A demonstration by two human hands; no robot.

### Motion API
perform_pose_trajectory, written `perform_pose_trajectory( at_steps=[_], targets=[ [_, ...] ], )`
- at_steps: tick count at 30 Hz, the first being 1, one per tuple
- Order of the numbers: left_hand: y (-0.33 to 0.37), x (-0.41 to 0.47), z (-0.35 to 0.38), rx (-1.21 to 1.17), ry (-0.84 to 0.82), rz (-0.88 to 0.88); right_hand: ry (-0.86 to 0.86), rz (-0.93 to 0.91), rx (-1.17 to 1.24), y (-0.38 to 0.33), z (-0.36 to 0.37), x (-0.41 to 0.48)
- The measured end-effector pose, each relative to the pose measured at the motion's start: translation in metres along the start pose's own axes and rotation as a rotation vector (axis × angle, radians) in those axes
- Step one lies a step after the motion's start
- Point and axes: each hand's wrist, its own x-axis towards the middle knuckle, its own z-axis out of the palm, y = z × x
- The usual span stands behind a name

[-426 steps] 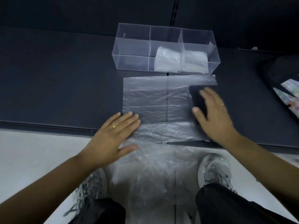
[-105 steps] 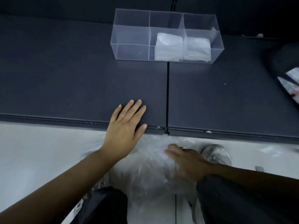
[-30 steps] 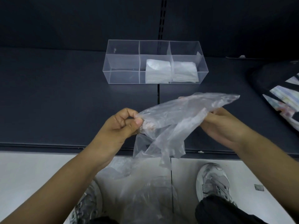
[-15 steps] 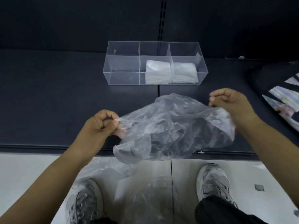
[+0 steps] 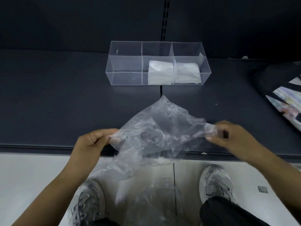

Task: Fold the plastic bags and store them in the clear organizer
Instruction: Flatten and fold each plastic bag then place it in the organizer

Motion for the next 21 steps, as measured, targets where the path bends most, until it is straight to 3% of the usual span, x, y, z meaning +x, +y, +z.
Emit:
perform_pose_trajectory(
  at_steps=[3, 9, 14, 17, 19, 21],
  targets=[
    [-0.002, -0.002, -0.015, 0.013, 0.012, -0.035, -0.012, 0.033, 0.008, 0.016, -0.016, 0.004],
    [0.013, 0.031, -0.041, -0.159, -0.166, -0.234, -0.178, 0.056, 0.187, 0.023, -0.025, 0.008],
    [0.05, 0.099, 0.019, -0.24, -0.548, -0.569, -0.315, 0.073, 0.224, 0.033, -0.034, 0.013],
    [0.068, 0.117, 0.061, -0.16, -0.762, -0.652, -0.396, 0.081, 0.309, 0.039, -0.039, 0.013],
    [0.074, 0.121, 0.08, -0.1, -0.674, -0.605, -0.394, 0.063, 0.321, 0.043, -0.039, 0.014],
    [0.072, 0.124, 0.09, -0.15, -0.472, -0.513, -0.38, 0.039, 0.335, 0.044, -0.04, 0.014]
  ],
)
